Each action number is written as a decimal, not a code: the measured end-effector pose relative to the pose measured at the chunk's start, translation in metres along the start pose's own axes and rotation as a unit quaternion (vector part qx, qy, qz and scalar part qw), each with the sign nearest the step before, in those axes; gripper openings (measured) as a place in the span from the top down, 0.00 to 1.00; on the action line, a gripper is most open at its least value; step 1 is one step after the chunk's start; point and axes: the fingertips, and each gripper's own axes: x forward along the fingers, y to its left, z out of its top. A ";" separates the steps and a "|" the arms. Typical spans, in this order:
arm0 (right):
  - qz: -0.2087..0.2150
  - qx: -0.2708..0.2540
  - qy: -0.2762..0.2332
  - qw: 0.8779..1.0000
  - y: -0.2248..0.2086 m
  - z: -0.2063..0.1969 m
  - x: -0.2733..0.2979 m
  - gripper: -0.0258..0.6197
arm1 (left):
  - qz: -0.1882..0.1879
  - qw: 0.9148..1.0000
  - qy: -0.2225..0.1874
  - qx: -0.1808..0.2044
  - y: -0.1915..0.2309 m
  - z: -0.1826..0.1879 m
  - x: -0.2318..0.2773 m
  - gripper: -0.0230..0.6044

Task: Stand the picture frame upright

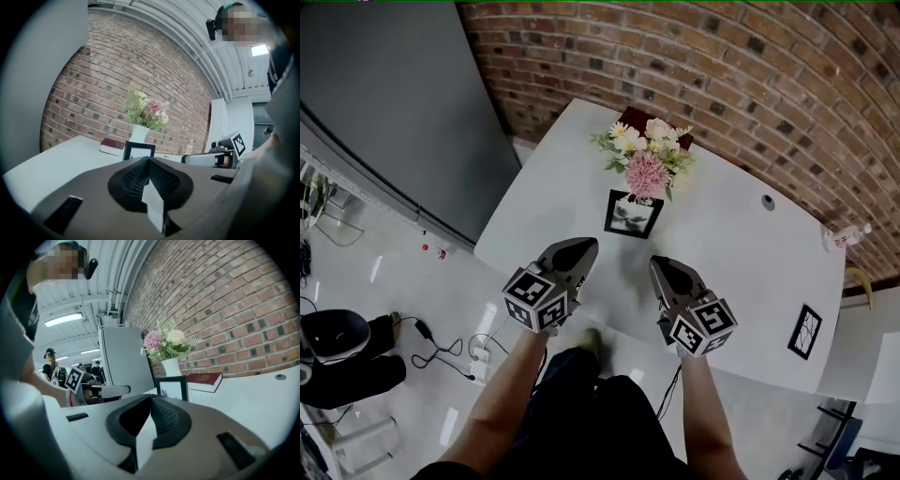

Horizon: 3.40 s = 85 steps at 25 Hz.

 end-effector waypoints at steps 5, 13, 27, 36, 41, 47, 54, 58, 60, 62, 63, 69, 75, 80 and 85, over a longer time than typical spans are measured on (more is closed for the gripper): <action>0.015 -0.001 -0.005 1.000 0.024 0.011 -0.023 0.95 | 0.006 1.000 -0.009 -0.012 -0.027 0.004 -0.026 0.96; 0.028 -0.002 -0.017 0.999 0.051 0.019 -0.064 0.95 | 0.015 0.999 -0.021 -0.023 -0.073 0.002 -0.053 0.96; 0.009 -0.029 -0.038 0.999 0.089 0.012 -0.129 0.95 | 0.052 0.997 -0.046 -0.015 -0.129 -0.008 -0.101 0.96; 0.003 -0.032 -0.049 0.998 0.118 -0.001 -0.168 0.95 | 0.058 0.997 -0.052 -0.006 -0.166 -0.021 -0.134 0.96; 0.003 -0.036 -0.049 0.998 0.135 -0.008 -0.187 0.96 | 0.059 0.997 -0.055 -0.004 -0.184 -0.024 -0.153 0.96; 0.007 -0.041 -0.053 0.998 0.152 -0.011 -0.203 0.96 | 0.064 0.996 -0.062 0.004 -0.201 -0.024 -0.173 0.96; 0.017 -0.049 -0.052 0.997 0.175 -0.017 -0.216 0.96 | 0.076 0.995 -0.070 0.005 -0.214 -0.026 -0.199 0.96; 0.022 -0.055 -0.042 0.997 0.182 -0.024 -0.224 0.96 | 0.086 0.994 -0.072 -0.001 -0.221 -0.034 -0.210 0.96; 0.022 -0.057 -0.042 0.997 0.183 -0.023 -0.226 0.96 | 0.087 0.994 -0.072 -0.001 -0.222 -0.034 -0.212 0.96; 0.022 -0.059 -0.043 0.997 0.184 -0.022 -0.226 0.96 | 0.087 0.994 -0.073 -0.001 -0.223 -0.033 -0.213 0.96; 0.024 -0.060 -0.042 0.997 0.185 -0.023 -0.226 0.96 | 0.087 0.993 -0.073 -0.001 -0.223 -0.033 -0.214 0.96; 0.034 -0.062 -0.039 0.997 0.188 -0.024 -0.224 0.96 | 0.092 0.993 -0.076 -0.003 -0.222 -0.032 -0.217 0.96; 0.036 -0.058 -0.033 0.997 0.187 -0.031 -0.223 0.96 | 0.093 0.993 -0.072 -0.005 -0.221 -0.037 -0.216 0.96; 0.035 -0.056 -0.034 0.997 0.187 -0.033 -0.223 0.96 | 0.092 0.993 -0.070 -0.005 -0.220 -0.039 -0.217 0.96; 0.033 -0.057 -0.035 0.997 0.186 -0.033 -0.223 0.96 | 0.090 0.994 -0.069 -0.005 -0.219 -0.039 -0.215 0.96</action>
